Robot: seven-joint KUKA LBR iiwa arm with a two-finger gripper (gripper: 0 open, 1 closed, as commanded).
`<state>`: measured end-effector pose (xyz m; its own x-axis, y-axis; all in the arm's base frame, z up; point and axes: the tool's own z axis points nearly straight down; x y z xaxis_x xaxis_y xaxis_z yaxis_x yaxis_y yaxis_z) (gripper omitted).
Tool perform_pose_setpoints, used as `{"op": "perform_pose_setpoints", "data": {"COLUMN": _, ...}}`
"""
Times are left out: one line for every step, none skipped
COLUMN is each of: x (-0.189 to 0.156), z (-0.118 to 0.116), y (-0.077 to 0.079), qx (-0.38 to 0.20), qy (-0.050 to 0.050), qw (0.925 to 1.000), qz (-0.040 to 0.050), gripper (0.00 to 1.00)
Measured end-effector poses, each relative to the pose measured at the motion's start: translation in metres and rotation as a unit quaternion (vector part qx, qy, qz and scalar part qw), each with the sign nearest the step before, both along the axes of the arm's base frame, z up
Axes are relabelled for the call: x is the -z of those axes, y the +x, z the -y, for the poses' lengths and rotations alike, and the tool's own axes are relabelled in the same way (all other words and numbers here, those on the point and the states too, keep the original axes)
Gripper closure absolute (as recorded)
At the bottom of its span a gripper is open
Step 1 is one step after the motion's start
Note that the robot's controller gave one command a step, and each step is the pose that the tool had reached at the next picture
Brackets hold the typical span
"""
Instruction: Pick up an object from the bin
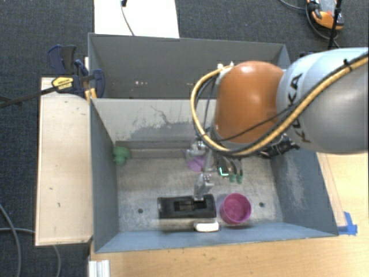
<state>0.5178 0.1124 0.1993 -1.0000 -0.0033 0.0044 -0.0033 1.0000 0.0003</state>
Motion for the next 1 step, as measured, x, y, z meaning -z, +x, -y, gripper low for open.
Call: {"op": "perform_pose_setpoints", "data": {"x": -0.0032, "z": 0.0005, "y": 0.0017, "qx": 0.002, "qy": 0.000, "qw": 1.0000, "qz": 0.0035, "gripper": 0.00}}
